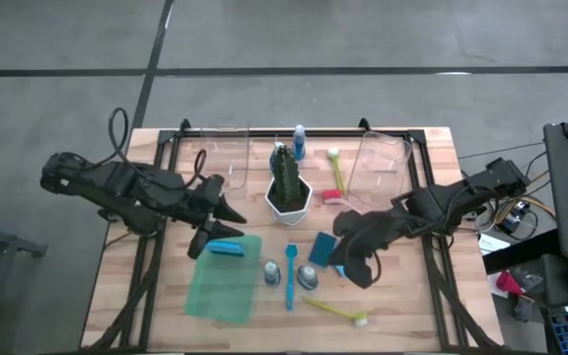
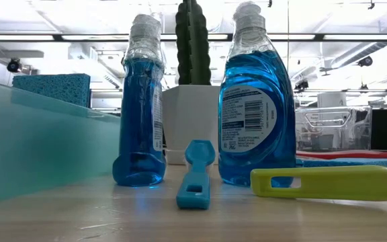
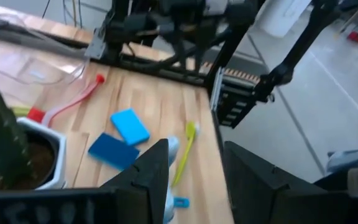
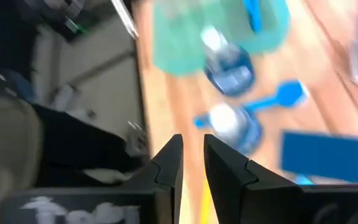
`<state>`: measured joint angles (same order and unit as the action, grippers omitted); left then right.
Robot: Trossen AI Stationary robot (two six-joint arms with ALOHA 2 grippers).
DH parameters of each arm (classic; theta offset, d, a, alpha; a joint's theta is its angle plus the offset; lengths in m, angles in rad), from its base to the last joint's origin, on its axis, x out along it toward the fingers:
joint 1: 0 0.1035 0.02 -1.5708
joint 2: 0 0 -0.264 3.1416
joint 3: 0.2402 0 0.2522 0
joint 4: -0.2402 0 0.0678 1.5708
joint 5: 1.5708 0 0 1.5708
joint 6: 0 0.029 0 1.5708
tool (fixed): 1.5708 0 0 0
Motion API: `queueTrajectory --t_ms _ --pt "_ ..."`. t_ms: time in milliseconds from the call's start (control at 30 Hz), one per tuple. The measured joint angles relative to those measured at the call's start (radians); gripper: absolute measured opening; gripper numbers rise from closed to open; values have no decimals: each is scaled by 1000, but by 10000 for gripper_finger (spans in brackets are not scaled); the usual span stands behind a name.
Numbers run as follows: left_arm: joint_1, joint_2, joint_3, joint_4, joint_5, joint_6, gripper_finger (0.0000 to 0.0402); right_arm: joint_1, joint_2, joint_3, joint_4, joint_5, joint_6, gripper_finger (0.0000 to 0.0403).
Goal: Pick & Place Kitchen Sink Supplies
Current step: Put the blue sponge wipe into the green bin
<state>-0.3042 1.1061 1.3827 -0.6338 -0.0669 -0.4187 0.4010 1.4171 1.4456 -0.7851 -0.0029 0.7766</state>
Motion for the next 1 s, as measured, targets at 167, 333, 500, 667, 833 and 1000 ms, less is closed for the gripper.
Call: queueTrajectory --t_ms 167,333,500,667,833,1000 --pt "0 -2 0 27 0 -2 145 30 0 -23 -89 30 -31 75" --pt "1 -5 0 75 4 -7 145 48 1 -101 -124 32 -70 103" --pt "1 -5 0 106 5 -23 145 53 1 -203 -128 32 -81 140" --pt "1 -5 0 107 4 -39 145 53 1 -314 -154 33 -174 159" --pt "1 -5 0 118 -3 -99 145 53 1 -429 -122 39 -304 156" --pt "1 -5 0 136 -4 -137 145 53 0 -535 1 67 -416 149"
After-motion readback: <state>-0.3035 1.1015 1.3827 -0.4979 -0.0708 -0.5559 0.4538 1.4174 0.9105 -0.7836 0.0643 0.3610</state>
